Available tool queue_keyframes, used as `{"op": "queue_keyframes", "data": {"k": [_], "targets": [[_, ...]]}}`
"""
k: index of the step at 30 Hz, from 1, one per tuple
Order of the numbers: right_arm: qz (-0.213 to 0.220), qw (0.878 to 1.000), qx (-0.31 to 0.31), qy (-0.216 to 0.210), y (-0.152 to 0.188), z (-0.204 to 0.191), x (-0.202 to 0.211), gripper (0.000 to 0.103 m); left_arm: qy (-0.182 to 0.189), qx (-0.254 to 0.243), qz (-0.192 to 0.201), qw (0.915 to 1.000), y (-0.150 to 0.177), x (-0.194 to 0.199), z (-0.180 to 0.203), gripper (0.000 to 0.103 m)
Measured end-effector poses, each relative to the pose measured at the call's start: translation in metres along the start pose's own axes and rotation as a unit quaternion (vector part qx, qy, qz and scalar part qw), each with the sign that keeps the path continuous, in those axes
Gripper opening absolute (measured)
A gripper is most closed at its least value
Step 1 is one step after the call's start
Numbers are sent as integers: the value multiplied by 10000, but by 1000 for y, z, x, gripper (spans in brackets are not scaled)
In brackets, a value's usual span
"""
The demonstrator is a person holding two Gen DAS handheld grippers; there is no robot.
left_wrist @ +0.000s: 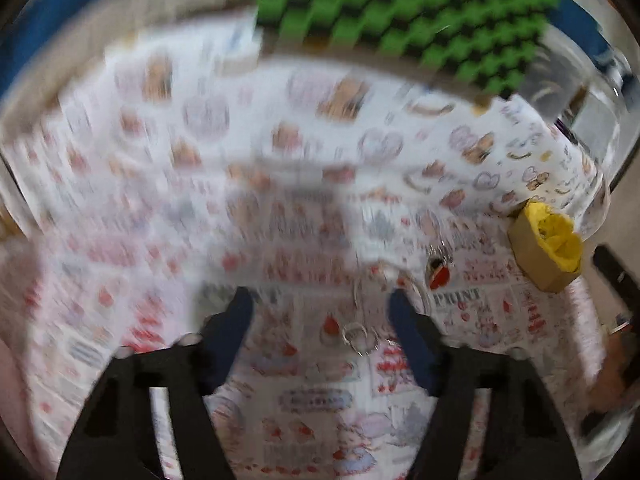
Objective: Organize jewelry
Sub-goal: 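Move the left tool back to the small silver ring on the table, then close the left tool on the small silver ring and lift it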
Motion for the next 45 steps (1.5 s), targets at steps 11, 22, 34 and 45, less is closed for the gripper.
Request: {"op": "queue_keyframes", "data": {"k": [11, 22, 34, 45], "targets": [[-221, 9996, 111, 130, 7, -4, -13, 89, 504, 30, -564, 9971, 11, -24, 13, 29], [-343, 9992, 53, 202, 8, -1, -18, 89, 408, -64, -638, 9971, 4, -31, 12, 20], [-402, 9986, 147, 302, 10, -4, -22, 89, -17, -493, -786, 9957, 2, -31, 14, 18], [-400, 9986, 123, 333, 9, -2, -21, 89, -92, -478, -514, 9975, -2, -9, -4, 15]]}}
Point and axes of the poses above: each gripper's, at about its wrist camera, not at the fingertips, and x roughly against the way its jaws point, z to its right, y to its underside, the point moved 8 cm from there along -x, roughly the way its jaws point, and after that the axes turned 14 degrees about -z, right-handed, at the moved point
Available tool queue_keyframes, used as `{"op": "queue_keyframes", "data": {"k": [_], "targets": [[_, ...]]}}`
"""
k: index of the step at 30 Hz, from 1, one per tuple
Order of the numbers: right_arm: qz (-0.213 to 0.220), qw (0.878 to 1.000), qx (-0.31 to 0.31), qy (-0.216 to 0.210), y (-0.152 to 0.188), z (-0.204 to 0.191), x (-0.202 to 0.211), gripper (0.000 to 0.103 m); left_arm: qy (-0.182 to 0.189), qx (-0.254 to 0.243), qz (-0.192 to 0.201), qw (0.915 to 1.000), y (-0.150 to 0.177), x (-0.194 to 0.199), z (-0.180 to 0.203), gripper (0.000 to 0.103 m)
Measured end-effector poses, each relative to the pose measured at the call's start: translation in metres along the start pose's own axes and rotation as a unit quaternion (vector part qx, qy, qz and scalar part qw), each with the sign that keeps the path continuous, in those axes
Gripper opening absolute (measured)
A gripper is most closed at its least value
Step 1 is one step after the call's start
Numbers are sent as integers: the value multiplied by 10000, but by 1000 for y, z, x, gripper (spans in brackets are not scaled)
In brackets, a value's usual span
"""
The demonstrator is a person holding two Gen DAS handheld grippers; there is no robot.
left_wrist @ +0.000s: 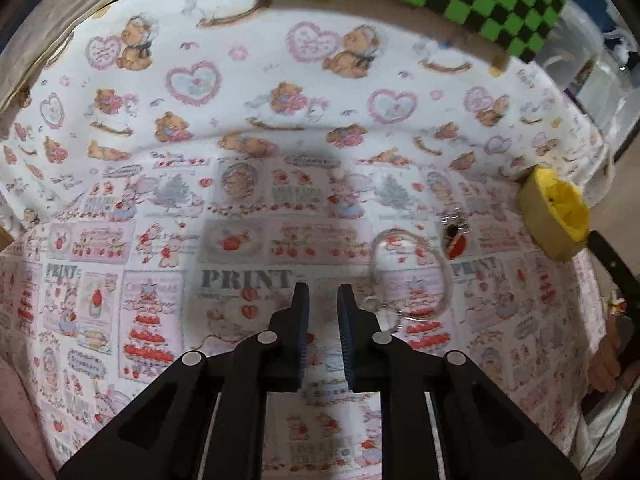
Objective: Organize jewelry
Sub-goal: 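Close the left tool on the small silver ring and lift it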
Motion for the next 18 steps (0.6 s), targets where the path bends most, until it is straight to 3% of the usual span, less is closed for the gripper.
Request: {"op": "queue_keyframes", "data": {"k": [6, 18], "targets": [[-11, 10000, 1, 14, 0, 0, 0, 89, -222, -589, -57, 9980, 11, 1, 18, 15], [-35, 10000, 10, 83, 1, 0, -1, 90, -351, -619, -52, 9975, 4, -22, 25, 15]]}}
Point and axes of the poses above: each gripper's, at about its wrist camera, not at the fingertips, and x roughly against the way its jaws point, z to its right, y to its underside, the point moved 8 cm from there along -x, roughly the way its jaws point, and after that the axes turned 14 degrees about -z, right-handed, at the moved point
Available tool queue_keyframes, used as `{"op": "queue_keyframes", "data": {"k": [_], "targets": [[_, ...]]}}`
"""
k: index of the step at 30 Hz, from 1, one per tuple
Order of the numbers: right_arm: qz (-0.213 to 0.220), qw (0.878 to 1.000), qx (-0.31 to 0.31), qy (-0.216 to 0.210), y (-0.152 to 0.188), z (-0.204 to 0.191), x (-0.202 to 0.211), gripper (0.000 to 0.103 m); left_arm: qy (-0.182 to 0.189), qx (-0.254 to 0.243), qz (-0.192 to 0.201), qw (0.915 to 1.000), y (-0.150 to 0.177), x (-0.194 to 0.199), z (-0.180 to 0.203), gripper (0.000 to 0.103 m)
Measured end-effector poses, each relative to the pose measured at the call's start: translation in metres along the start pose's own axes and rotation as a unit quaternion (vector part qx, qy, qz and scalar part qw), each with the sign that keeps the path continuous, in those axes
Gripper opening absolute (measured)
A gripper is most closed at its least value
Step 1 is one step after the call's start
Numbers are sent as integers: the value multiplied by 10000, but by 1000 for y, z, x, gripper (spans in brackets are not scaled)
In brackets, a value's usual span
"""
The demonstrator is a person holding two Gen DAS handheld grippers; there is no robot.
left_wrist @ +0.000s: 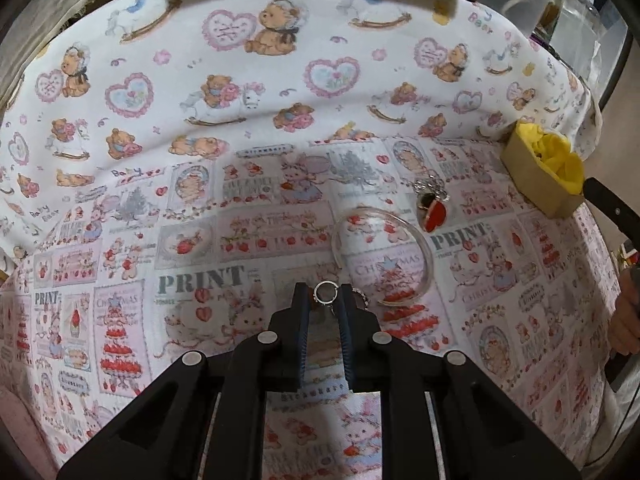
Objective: Organize jewelry
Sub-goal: 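Close the left tool on the small silver ring and lift it, then hold the ring in the left tool while the right tool grasps the silver bangle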
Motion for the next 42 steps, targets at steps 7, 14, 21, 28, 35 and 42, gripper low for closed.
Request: {"op": "queue_keyframes", "data": {"k": [7, 14, 21, 28, 35, 42], "targets": [[-13, 10000, -25, 34, 0, 2, 0, 90, -61, 417, 108, 9991, -4, 5, -26, 12], [-19, 10000, -22, 57, 0, 1, 0, 90, -94, 854, 246, 9960, -5, 15, -52, 9], [-21, 10000, -25, 54, 1, 1, 0, 90, -11, 939, 318, 9951, -3, 24, -64, 9], [-17, 9999, -3, 101, 1, 1, -1, 90, 413, 1196, 240, 9917, -2, 22, -64, 14], [-30, 9999, 17, 123, 2, 1, -1, 90, 322, 1287, 166, 9910, -2, 15, -58, 13], [-36, 9999, 8, 128, 2, 2, -1, 90, 519, 1431, 380, 9876, -5, 29, -66, 9]]}}
Point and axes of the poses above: each gripper's, at about its wrist camera, not at the fingertips, and x roughly against the way its jaws point, z to its right, y to its underside, the point moved 8 cm from there along -x, roughly the way its jaws point, and after that the axes turned 14 degrees about -z, right-handed, at the moved point
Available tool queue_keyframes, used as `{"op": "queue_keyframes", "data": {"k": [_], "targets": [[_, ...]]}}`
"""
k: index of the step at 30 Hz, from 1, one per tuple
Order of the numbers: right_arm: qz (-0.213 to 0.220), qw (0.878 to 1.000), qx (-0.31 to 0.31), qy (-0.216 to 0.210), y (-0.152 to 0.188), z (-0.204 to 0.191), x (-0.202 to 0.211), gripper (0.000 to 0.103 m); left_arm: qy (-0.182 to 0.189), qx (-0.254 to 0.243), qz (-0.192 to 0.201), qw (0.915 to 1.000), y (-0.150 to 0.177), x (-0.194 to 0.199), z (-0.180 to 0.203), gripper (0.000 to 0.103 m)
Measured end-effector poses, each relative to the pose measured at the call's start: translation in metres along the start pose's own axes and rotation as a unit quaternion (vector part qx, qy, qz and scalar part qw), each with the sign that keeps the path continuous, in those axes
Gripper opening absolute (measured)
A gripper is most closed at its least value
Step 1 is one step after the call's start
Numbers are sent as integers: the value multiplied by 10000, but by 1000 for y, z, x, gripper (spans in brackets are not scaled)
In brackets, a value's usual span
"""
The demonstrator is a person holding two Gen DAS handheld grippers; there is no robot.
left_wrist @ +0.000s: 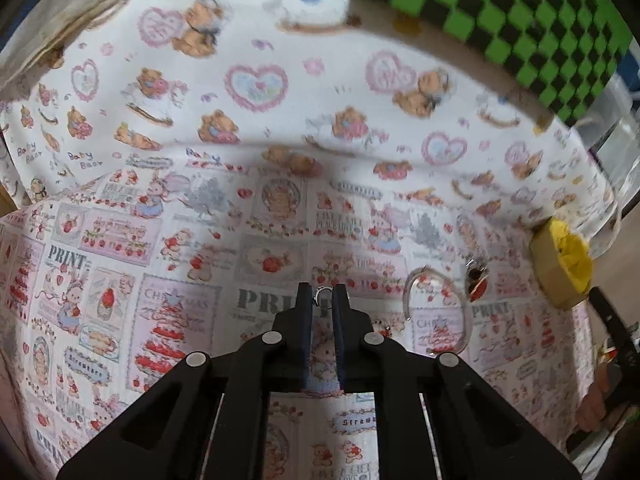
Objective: Organize jewelry
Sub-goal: 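Hold the ring in the left tool while the right tool grasps the silver bangle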
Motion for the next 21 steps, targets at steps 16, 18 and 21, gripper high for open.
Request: {"op": "queue_keyframes", "data": {"k": [16, 18, 21], "targets": [[-1312, 9884, -94, -761, 18, -70, -28, 89, -125, 137, 704, 9973, -11, 35, -9, 9], [-1595, 9831, -171, -886, 20, -91, -36, 89, -194, 169, 747, 9969, -12, 36, -13, 9], [-2050, 9744, -382, -843, 21, -123, -49, 89, -39, 272, 886, 9957, -15, 40, -20, 9]]}}
Point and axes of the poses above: each gripper's, at about its wrist camera, not at the fingertips, and x roughly against the way its jaws point, z to its right, y to its underside, the point moved 8 cm from there along -x, roughly the way its jaws point, and after that the axes turned 14 degrees about -z, right-handed, at the moved point
